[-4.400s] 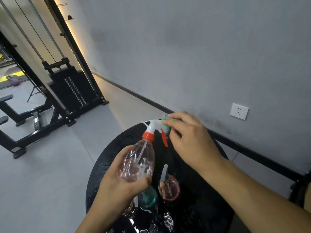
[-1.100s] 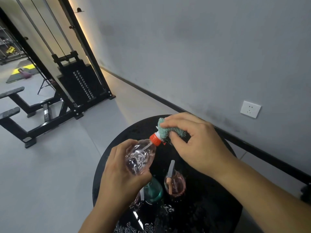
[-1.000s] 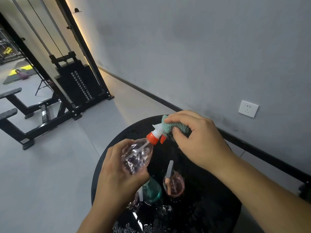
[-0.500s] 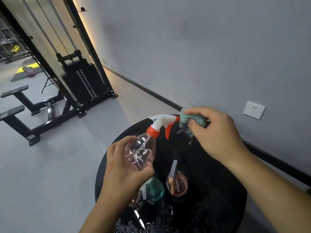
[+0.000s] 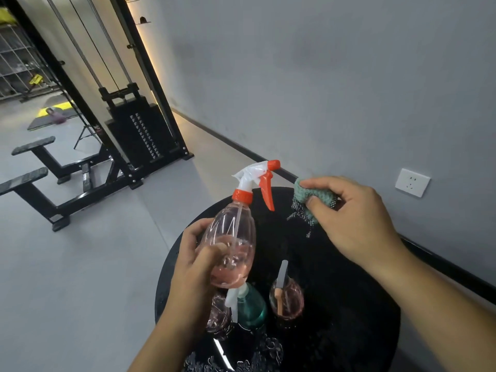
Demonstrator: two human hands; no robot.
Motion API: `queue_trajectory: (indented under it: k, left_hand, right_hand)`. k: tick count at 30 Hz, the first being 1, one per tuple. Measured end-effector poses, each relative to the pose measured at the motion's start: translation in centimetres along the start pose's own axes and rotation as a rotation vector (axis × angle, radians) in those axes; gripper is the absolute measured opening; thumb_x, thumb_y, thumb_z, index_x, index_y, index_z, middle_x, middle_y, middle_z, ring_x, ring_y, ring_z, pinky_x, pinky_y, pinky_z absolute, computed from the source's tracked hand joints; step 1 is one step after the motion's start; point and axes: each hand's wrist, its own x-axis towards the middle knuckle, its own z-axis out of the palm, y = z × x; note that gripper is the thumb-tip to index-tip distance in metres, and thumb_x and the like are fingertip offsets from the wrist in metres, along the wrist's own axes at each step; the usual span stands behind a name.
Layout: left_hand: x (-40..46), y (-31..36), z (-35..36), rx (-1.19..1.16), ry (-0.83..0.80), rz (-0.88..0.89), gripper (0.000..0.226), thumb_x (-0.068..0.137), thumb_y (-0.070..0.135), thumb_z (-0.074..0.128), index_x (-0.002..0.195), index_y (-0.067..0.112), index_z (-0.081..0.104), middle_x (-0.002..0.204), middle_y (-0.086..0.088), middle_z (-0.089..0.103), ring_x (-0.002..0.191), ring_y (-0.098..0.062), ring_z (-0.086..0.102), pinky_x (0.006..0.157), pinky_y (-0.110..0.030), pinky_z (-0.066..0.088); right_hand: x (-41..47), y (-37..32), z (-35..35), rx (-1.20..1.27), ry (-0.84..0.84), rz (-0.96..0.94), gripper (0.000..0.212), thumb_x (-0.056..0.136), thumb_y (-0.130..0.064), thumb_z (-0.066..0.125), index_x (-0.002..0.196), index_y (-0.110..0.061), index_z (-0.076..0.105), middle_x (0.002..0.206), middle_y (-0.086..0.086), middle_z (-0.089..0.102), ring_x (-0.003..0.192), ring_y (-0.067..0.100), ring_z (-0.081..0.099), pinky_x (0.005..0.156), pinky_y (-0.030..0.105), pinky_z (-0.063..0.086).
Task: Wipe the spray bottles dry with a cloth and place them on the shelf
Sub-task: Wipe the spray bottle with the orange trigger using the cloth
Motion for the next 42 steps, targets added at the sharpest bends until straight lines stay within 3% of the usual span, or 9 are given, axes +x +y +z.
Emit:
queue_trajectory:
  k: [4, 10, 17, 21, 28, 30, 33, 37, 42]
  left_hand:
    - [-0.1, 0.4, 0.3, -0.161, -0.073, -0.068, 0.057, 0.059, 0.041, 0.083, 0.114, 0.036, 0.07, 0.114, -0.006, 0.079, 0.09, -0.033, 0.079, 0.069, -0.05, 0.065]
    - [0.1, 0.3, 0.4, -0.156, -0.091, -0.09, 0.076, 0.048, 0.021, 0.094, 0.12, 0.033, 0.069, 0.112, -0.008, 0.078, 0.099, -0.041, 0.078, 0.082, -0.06, 0.065]
    - [-0.1, 0.8, 0.6, -0.176, -0.057, -0.121, 0.062, 0.062, 0.03, 0.084, 0.123, 0.024, 0.075, 0.121, -0.012, 0.077, 0.106, -0.036, 0.078, 0.091, -0.066, 0.061]
    - [-0.5, 1.0, 0.7, -0.159, -0.037, -0.178, 0.058, 0.068, 0.05, 0.074, 0.115, 0.015, 0.078, 0.115, -0.019, 0.077, 0.094, -0.032, 0.078, 0.09, -0.055, 0.061]
    - [-0.7, 1.3, 0.7, -0.25, -0.121, -0.197, 0.06, 0.075, 0.047, 0.075, 0.124, 0.013, 0.074, 0.115, -0.027, 0.075, 0.092, -0.035, 0.073, 0.073, -0.04, 0.065]
    - [-0.6, 1.3, 0.8, -0.242, -0.178, -0.205, 0.062, 0.058, 0.055, 0.094, 0.109, 0.021, 0.083, 0.114, -0.016, 0.079, 0.097, -0.034, 0.074, 0.077, -0.039, 0.065]
    - [-0.7, 1.2, 0.8, -0.236, -0.215, -0.232, 0.08, 0.043, 0.054, 0.103, 0.113, 0.02, 0.082, 0.118, -0.018, 0.077, 0.104, -0.04, 0.069, 0.078, -0.04, 0.065]
    - [-0.3, 0.8, 0.4, -0.252, -0.183, -0.258, 0.069, 0.056, 0.041, 0.092, 0.117, 0.011, 0.081, 0.121, -0.02, 0.074, 0.1, -0.036, 0.072, 0.081, -0.046, 0.064]
    - [-0.1, 0.7, 0.4, -0.203, -0.169, -0.241, 0.067, 0.064, 0.044, 0.08, 0.127, 0.021, 0.075, 0.127, -0.018, 0.075, 0.102, -0.041, 0.074, 0.073, -0.046, 0.065]
  right_hand:
    - [-0.2, 0.0, 0.0, 0.001, -0.008, -0.003, 0.027, 0.093, -0.011, 0.073, 0.109, -0.032, 0.079, 0.108, -0.023, 0.069, 0.08, -0.016, 0.062, 0.067, -0.001, 0.043]
    - [-0.2, 0.1, 0.2, 0.0, -0.015, -0.007, 0.028, 0.093, -0.012, 0.073, 0.11, -0.034, 0.078, 0.108, -0.029, 0.067, 0.089, -0.013, 0.063, 0.073, 0.0, 0.045]
    - [-0.3, 0.1, 0.3, 0.006, -0.03, -0.013, 0.027, 0.094, -0.014, 0.073, 0.11, -0.035, 0.078, 0.107, -0.031, 0.067, 0.1, -0.012, 0.063, 0.085, 0.009, 0.053]
    - [-0.3, 0.1, 0.5, 0.011, -0.035, -0.02, 0.028, 0.094, -0.012, 0.072, 0.111, -0.033, 0.078, 0.109, -0.027, 0.069, 0.099, -0.013, 0.063, 0.079, 0.003, 0.05]
    - [-0.3, -0.1, 0.4, 0.021, -0.038, -0.014, 0.028, 0.094, -0.013, 0.072, 0.11, -0.036, 0.078, 0.107, -0.028, 0.069, 0.098, -0.009, 0.066, 0.084, 0.011, 0.054]
    - [-0.3, -0.1, 0.5, 0.017, -0.031, -0.016, 0.028, 0.093, -0.013, 0.072, 0.109, -0.036, 0.078, 0.106, -0.029, 0.07, 0.097, -0.008, 0.066, 0.085, 0.011, 0.054]
    - [-0.3, -0.1, 0.6, 0.014, -0.029, -0.015, 0.028, 0.093, -0.013, 0.073, 0.108, -0.036, 0.078, 0.105, -0.029, 0.07, 0.097, -0.008, 0.066, 0.084, 0.01, 0.054]
    - [-0.3, -0.3, 0.4, 0.011, -0.028, -0.012, 0.028, 0.094, -0.013, 0.072, 0.108, -0.036, 0.078, 0.105, -0.029, 0.07, 0.097, -0.009, 0.066, 0.082, 0.009, 0.053]
    - [-0.2, -0.4, 0.1, 0.01, -0.007, -0.016, 0.028, 0.093, -0.014, 0.073, 0.106, -0.038, 0.077, 0.106, -0.027, 0.07, 0.097, -0.009, 0.065, 0.083, 0.007, 0.051]
